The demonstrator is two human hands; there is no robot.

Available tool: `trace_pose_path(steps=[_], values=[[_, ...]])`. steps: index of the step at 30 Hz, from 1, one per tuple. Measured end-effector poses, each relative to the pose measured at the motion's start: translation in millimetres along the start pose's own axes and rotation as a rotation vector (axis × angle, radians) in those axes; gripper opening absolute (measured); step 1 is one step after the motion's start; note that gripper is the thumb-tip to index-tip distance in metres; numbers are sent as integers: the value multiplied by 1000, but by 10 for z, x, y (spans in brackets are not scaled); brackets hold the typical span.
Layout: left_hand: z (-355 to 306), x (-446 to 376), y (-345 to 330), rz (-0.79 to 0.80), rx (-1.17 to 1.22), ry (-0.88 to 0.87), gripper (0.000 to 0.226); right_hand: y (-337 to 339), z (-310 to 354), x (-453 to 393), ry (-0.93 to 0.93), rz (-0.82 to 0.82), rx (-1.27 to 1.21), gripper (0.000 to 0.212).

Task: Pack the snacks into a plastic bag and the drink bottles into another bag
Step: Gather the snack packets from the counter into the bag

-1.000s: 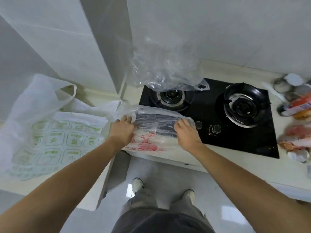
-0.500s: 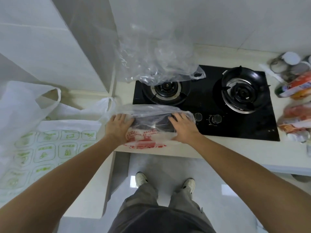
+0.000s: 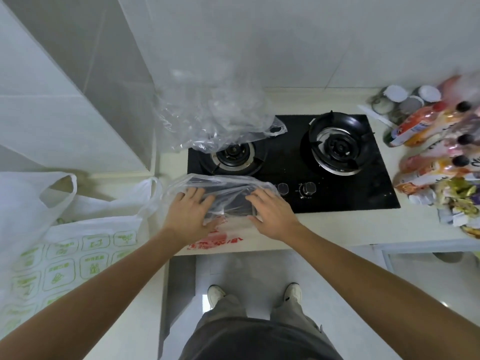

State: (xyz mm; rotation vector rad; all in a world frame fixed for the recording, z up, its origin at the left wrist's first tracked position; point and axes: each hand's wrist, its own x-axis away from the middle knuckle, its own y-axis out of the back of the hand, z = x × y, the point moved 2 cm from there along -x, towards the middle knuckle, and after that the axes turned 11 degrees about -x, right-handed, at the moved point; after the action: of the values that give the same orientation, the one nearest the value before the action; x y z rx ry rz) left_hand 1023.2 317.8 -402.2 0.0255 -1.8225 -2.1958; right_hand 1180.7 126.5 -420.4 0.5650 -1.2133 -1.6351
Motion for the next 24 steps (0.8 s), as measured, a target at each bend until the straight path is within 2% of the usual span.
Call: trace_pose_path(steps=[6, 9, 17, 24], values=[[-569, -320, 496, -68, -4, -35, 71, 284, -376, 492, -52, -140, -64, 45], [-1014, -494, 739, -102, -11, -43, 69, 452, -728, 802, -85, -178, -86, 49], [-2621, -984, 1279, -131, 24, -46, 69, 906, -1906, 1912, -136, -260, -136, 47], [-4103, -1471, 1637, -141, 95, -178, 64, 1265, -2972, 2881, -227, -331, -165, 40]])
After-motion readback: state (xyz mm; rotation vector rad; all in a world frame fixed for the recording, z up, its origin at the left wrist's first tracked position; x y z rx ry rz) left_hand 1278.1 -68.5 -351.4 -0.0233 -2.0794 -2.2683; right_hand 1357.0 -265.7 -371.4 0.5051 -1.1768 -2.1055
